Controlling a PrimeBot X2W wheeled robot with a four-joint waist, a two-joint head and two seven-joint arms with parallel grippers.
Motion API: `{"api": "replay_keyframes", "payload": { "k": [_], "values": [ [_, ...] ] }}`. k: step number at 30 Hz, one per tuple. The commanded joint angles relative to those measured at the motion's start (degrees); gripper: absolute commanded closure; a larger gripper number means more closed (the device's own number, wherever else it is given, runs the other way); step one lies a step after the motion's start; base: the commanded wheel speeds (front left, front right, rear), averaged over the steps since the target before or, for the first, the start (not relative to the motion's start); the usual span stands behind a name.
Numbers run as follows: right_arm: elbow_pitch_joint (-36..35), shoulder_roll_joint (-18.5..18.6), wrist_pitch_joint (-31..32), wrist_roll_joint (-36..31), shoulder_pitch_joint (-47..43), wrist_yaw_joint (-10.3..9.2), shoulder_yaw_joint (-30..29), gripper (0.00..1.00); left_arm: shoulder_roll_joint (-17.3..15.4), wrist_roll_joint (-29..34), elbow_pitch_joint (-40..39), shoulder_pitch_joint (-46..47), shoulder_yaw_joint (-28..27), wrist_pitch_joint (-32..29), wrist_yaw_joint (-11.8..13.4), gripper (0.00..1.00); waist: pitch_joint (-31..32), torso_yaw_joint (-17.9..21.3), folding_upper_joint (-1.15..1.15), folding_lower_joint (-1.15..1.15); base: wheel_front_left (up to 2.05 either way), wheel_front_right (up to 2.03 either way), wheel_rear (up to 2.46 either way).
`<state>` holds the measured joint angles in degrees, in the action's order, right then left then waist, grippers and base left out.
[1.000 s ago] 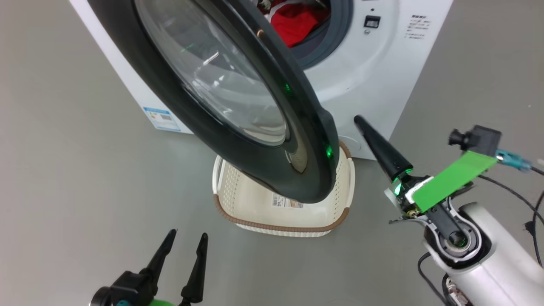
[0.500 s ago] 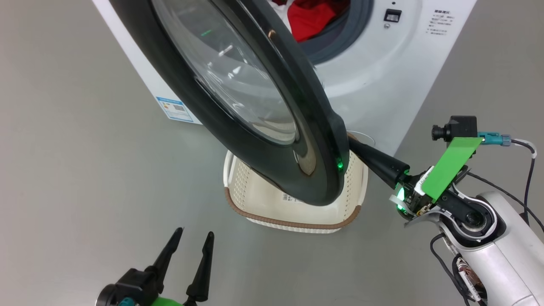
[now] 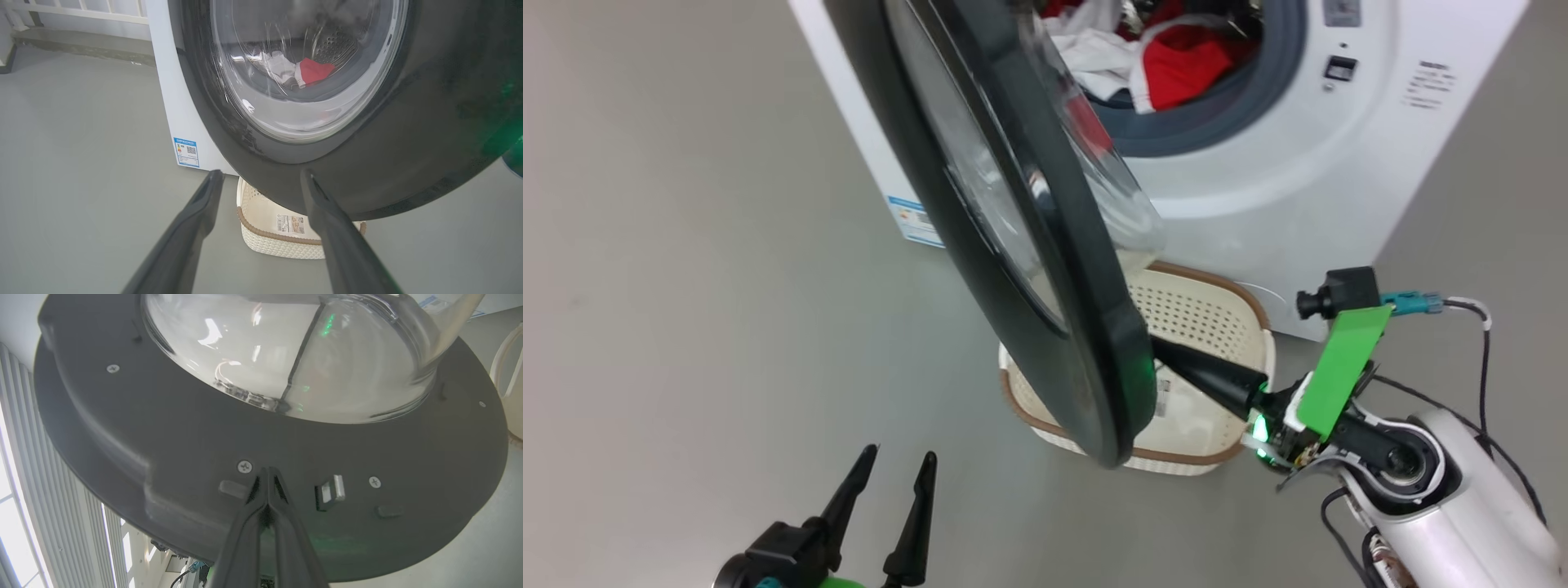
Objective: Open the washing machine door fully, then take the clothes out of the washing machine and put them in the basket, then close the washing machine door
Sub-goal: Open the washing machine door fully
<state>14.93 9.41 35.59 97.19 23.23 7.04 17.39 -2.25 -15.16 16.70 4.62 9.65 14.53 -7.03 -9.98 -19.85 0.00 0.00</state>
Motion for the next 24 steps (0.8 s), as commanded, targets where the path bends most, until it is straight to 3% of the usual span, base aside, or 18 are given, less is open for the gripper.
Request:
{"api": "replay_keyframes", "payload": {
  "k": [1, 16, 24],
  "values": [
    [-2.1, -1.4, 0.8, -0.7, -0.6, 0.45, 0.9, 1.00, -0.6, -0.2, -1.4, 0.1, -1.6, 0.5, 0.3, 0.00, 1.1, -2.0, 0.00, 0.00, 0.00, 0.00, 0.00],
    [-2.6, -5.3, 2.7, -2.7, -3.3, 0.45, 0.8, 1.00, -0.6, -0.2, -2.1, -1.3, -2.2, 0.5, 1.8, 0.00, 3.7, -10.0, 0.00, 0.00, 0.00, 0.00, 0.00],
    [-1.7, -6.3, 3.0, -2.5, -2.0, 0.45, 2.8, 1.00, -0.6, -0.8, -3.6, -1.7, -4.3, 0.5, 3.0, 0.00, 3.3, -10.9, 0.00, 0.00, 0.00, 0.00, 0.00]
  ]
}}
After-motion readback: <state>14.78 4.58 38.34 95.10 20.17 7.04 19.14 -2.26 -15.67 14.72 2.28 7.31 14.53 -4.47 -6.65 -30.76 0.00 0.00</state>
